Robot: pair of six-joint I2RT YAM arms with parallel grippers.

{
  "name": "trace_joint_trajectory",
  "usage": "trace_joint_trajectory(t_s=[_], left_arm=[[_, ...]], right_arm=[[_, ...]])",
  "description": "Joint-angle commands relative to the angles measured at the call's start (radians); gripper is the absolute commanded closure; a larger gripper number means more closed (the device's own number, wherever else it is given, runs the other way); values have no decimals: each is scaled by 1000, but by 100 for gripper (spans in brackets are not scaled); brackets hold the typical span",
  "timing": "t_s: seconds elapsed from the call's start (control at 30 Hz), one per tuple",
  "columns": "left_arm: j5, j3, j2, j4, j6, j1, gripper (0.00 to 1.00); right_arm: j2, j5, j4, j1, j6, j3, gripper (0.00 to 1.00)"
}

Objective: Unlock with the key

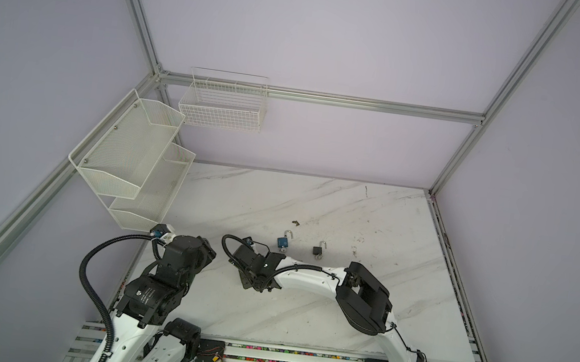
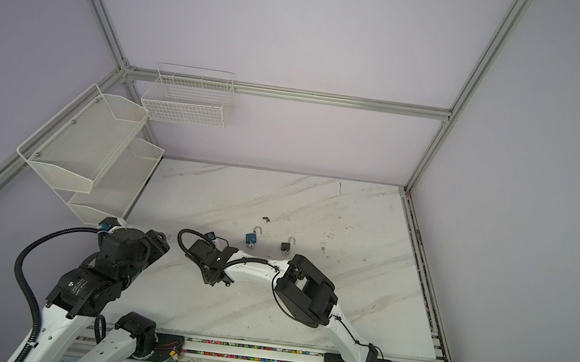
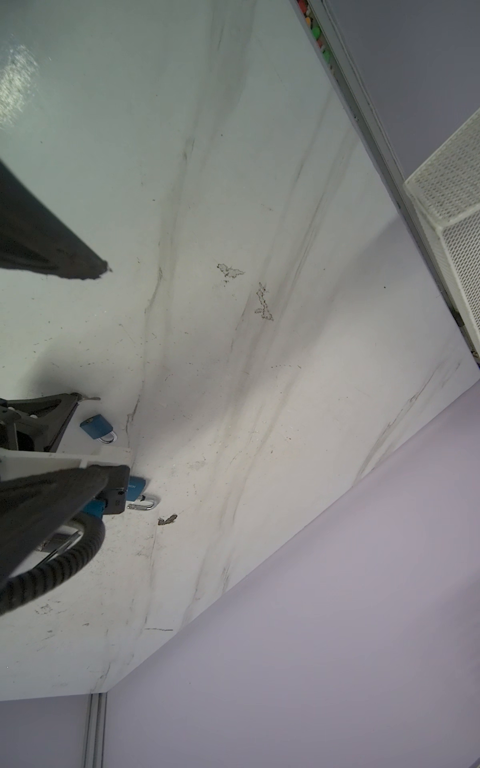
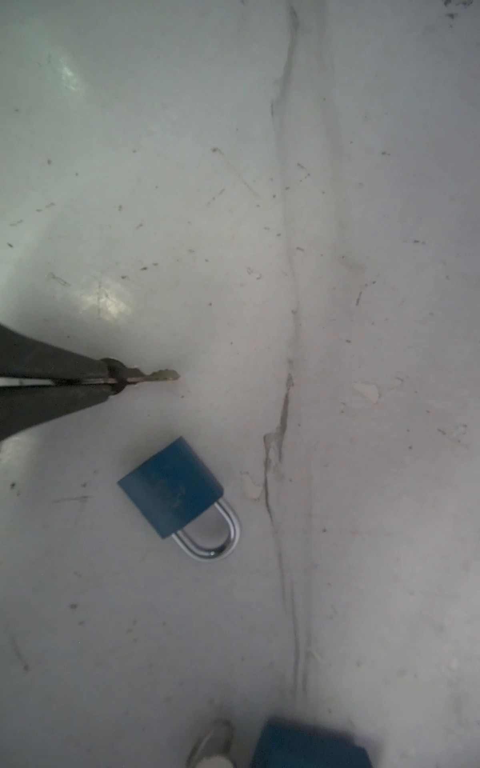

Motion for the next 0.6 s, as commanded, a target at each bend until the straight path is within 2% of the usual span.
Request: trace_joint_trajectory(t_s=[0.0,0.27,0.47,0.57], left_arm=[[0,-39,-6,30,-18,2,28],[26,-35,-37,9,-35,2,28],[100,-38,-72,12,-84,3,28],[173,-36,-79,49,-102,3,28]], right_arm=[[0,21,-14,-3,-21,-6,96],[-119,28,87,-11,-66,-136,100],[-290,-29,249,-49,-108,-334,100],[-391,-51,326,-68,-144,-432,100]])
